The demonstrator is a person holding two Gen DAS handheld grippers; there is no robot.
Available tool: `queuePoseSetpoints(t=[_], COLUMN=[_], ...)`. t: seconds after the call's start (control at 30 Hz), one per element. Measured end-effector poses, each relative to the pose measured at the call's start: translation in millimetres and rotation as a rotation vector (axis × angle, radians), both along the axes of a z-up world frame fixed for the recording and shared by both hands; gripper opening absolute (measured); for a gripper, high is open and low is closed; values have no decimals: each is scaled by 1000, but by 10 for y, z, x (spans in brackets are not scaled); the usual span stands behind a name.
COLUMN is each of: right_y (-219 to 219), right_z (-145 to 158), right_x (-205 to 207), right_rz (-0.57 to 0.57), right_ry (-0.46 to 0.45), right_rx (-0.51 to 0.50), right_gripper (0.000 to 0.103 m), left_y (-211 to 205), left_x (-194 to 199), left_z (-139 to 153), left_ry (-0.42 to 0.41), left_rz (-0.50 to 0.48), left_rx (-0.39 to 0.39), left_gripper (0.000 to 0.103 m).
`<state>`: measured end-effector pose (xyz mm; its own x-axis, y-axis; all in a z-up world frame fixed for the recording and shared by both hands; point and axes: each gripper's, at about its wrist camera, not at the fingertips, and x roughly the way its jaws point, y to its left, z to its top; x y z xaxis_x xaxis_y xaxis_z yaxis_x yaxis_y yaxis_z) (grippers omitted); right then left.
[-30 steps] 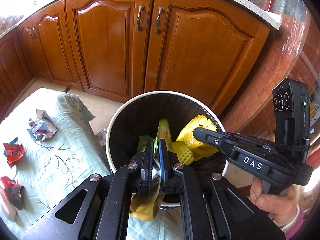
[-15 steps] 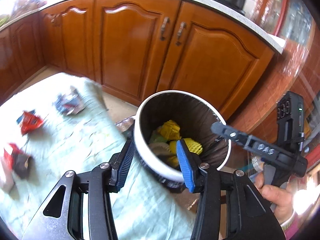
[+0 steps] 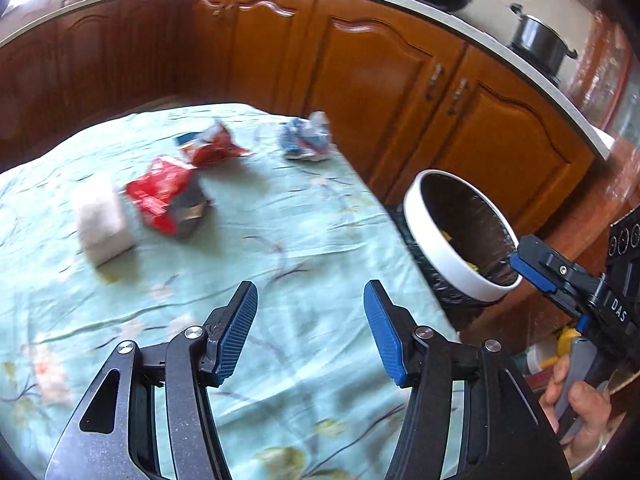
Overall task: Collect trash
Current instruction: 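Move both tools back toward the white foam block and red packet, then grasp the white foam block with the left tool while the right tool grasps the red packet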
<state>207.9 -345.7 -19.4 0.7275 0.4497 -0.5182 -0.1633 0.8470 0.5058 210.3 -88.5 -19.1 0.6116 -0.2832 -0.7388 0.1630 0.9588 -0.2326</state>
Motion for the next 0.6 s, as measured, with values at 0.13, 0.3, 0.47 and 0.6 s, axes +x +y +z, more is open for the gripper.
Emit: queuePoseSetpoints(t=[0.13, 0.3, 0.47, 0.6], right_y=[282, 600, 787, 900], right_z=[-43, -84, -99, -84], right_x=[17, 90, 248, 382], right_rz=[49, 108, 137, 154], right_ry=[18, 31, 40, 41], right_rx=[-6, -29, -51, -61], right_gripper=[79, 79, 79, 79], left_y=[367, 732, 925, 993], left_x=[-71, -120, -58, 15], left_z=[-21, -26, -10, 3], left_ry=[15, 11, 12, 10], left_rz=[68, 145, 180, 201], left_rx=[-25, -24, -20, -6], left_gripper=[58, 59, 59, 63])
